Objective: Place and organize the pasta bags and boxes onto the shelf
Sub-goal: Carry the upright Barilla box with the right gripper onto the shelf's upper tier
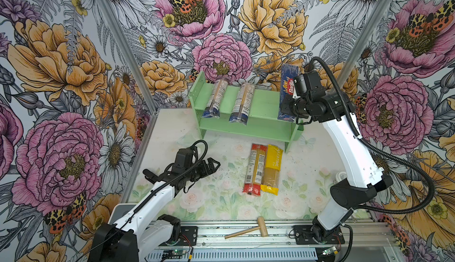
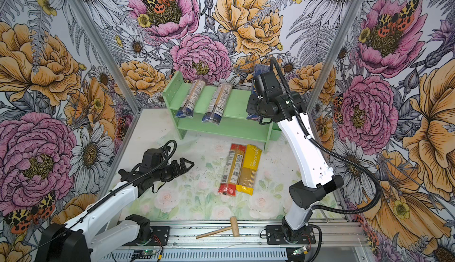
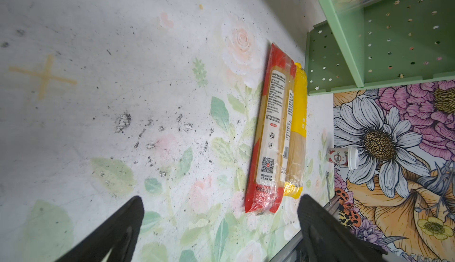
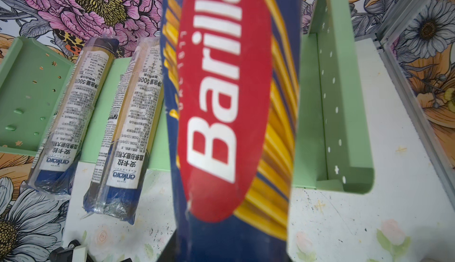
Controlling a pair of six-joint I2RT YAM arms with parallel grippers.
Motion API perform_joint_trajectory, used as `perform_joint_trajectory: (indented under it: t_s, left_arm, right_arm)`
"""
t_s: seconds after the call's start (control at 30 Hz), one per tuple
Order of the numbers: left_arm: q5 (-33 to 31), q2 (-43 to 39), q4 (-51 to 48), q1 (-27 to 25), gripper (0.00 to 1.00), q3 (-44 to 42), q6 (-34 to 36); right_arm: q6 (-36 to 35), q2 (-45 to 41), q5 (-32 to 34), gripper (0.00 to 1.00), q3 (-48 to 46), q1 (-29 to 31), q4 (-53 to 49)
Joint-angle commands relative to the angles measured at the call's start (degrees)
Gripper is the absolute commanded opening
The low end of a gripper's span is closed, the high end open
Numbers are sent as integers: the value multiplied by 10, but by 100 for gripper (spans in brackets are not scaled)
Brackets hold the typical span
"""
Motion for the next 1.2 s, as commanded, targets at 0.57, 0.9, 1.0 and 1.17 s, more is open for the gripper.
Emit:
perform_joint_trajectory:
  t_s: [0.57,0.9,1.0,1.17]
  left_arm:
    - [4,-28,-19,6,99,13,9]
    - [3,-26,-20,6,99,14,8]
    - [3,-27,-23,6,99,14,8]
    - [3,-28,-24,6,99,13,8]
  right_arm:
    - [28,44,60,0,64,-10,80]
    - [33,63,50,0,62,-11,74]
    - [36,69,49,0,63,-11,68]
    - [41,78,44,0,65,-12,57]
